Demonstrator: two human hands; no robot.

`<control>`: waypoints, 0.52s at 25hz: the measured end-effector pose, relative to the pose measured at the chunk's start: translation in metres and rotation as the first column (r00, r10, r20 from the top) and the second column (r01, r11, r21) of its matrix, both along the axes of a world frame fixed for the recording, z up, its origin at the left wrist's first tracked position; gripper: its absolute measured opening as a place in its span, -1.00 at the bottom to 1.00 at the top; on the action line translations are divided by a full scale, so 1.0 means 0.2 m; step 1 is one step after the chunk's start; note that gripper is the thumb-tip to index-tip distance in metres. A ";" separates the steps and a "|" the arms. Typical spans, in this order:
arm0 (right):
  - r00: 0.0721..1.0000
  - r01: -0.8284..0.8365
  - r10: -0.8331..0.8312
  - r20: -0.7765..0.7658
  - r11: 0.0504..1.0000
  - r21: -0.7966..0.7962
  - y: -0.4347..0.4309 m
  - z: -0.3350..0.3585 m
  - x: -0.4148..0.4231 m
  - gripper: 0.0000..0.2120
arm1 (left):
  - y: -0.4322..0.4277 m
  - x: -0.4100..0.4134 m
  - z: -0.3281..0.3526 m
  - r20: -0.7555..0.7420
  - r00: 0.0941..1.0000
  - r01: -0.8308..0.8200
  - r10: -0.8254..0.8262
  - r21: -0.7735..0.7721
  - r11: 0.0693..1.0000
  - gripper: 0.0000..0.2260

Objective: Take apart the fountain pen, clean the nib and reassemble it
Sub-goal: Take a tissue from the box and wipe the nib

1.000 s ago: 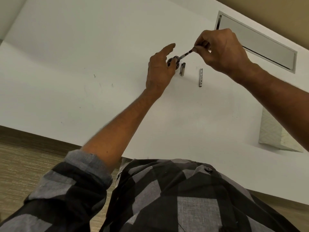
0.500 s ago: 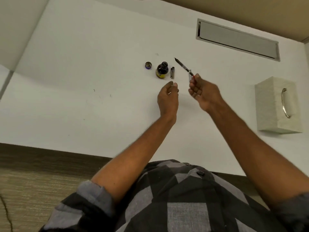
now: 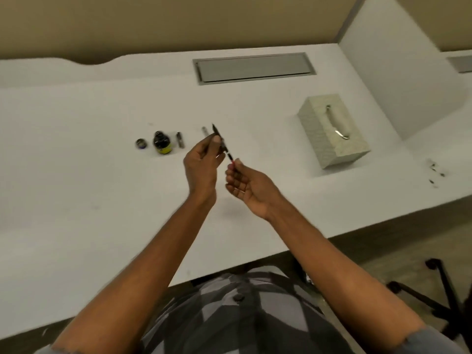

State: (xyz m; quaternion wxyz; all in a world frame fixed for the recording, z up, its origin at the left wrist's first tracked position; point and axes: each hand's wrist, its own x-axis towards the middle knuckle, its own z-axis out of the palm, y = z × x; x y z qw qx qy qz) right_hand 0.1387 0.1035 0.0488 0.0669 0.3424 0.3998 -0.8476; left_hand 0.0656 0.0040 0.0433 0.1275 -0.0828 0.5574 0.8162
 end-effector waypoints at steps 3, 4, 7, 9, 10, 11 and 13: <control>0.988 -0.143 0.151 -0.016 0.959 0.245 0.20 0.04 0.11 -0.69 | 0.18 0.07 0.05 -0.031 0.998 0.049 -0.050 -0.023 0.999 -0.86; 0.986 -0.151 0.166 -0.011 0.917 0.368 0.29 0.04 0.13 -0.68 | 0.25 0.09 0.07 -0.037 0.997 0.061 -0.062 -0.035 0.998 -0.85; 0.988 0.119 -0.001 -0.153 0.632 0.766 0.70 0.01 0.18 -0.87 | 0.45 0.14 0.07 -0.059 0.995 0.074 -0.079 -0.083 0.994 -0.77; 0.966 0.252 -0.126 -0.224 0.296 0.921 1.08 -0.02 0.19 -0.88 | 0.59 0.19 0.06 -0.056 0.995 0.079 -0.086 -0.121 0.990 -0.76; 0.960 0.251 -0.170 -0.221 0.178 0.952 1.26 -0.04 0.18 -0.83 | 0.65 0.22 0.06 -0.054 0.994 0.083 -0.090 -0.131 0.988 -0.77; 0.962 0.218 -0.191 -0.196 0.105 0.970 1.42 -0.06 0.17 -0.76 | 0.72 0.26 0.05 -0.048 0.995 0.081 -0.089 -0.140 0.987 -0.78; 0.978 0.111 -0.179 -0.105 0.019 0.994 1.64 -0.10 0.13 -0.64 | 0.83 0.32 0.04 -0.022 0.997 0.070 -0.074 -0.149 0.986 -0.79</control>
